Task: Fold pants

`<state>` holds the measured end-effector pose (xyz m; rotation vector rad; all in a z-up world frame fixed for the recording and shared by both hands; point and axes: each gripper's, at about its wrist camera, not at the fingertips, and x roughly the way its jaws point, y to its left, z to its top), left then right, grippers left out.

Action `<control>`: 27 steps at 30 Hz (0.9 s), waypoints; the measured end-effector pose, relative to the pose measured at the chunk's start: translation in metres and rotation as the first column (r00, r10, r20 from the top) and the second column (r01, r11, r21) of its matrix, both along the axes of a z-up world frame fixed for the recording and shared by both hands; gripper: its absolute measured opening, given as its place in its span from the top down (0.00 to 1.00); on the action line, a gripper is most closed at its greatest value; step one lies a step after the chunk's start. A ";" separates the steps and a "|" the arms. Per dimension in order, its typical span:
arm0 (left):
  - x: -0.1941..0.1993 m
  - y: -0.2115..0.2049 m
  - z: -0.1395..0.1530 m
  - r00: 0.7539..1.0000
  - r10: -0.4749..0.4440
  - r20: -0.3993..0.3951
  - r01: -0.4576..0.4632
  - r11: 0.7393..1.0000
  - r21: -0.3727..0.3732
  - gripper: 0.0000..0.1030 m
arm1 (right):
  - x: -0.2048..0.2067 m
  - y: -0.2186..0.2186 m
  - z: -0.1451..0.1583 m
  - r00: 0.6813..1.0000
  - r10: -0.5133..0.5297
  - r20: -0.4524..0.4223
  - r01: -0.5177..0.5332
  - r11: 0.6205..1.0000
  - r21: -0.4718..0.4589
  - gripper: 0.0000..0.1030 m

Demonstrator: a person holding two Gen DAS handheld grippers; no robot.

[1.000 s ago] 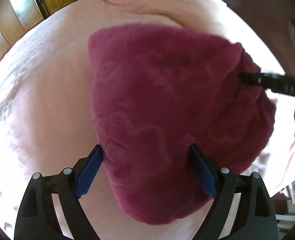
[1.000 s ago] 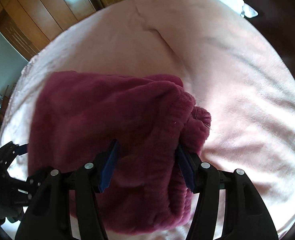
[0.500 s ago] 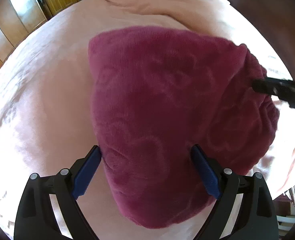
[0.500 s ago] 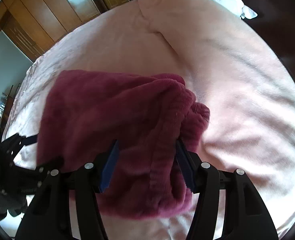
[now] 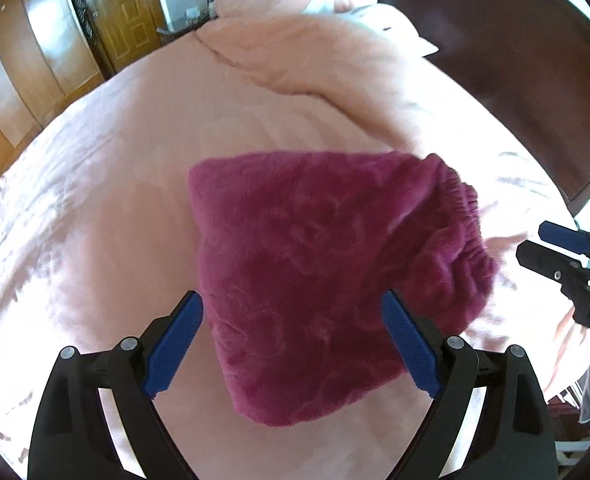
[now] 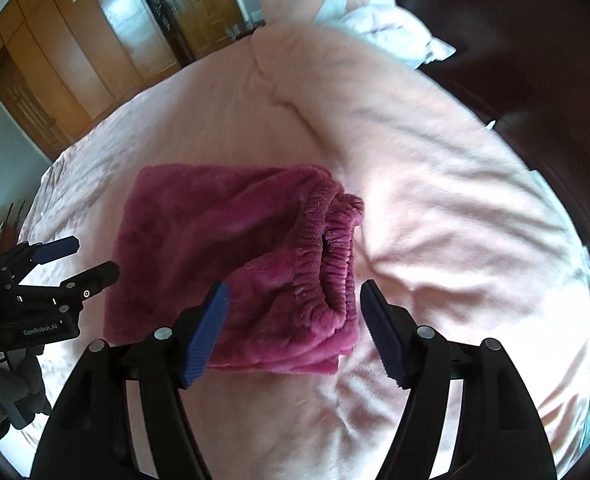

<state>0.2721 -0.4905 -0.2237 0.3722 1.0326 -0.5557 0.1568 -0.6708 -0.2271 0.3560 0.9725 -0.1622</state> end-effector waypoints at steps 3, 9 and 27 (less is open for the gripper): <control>-0.003 0.001 0.015 0.999 -0.017 0.035 0.018 1.000 -0.011 0.13 | -0.015 0.010 0.015 0.999 -0.039 0.029 0.040 0.999 -0.021 0.24; -0.029 0.022 0.056 0.994 -0.029 0.101 0.036 0.997 -0.064 0.07 | -0.043 0.031 0.045 0.990 -0.108 0.092 0.113 0.992 -0.053 0.15; -0.079 0.062 0.121 0.977 -0.003 0.213 0.034 0.990 -0.139 0.05 | -0.078 0.083 0.094 0.983 -0.112 0.145 0.135 0.977 -0.163 0.03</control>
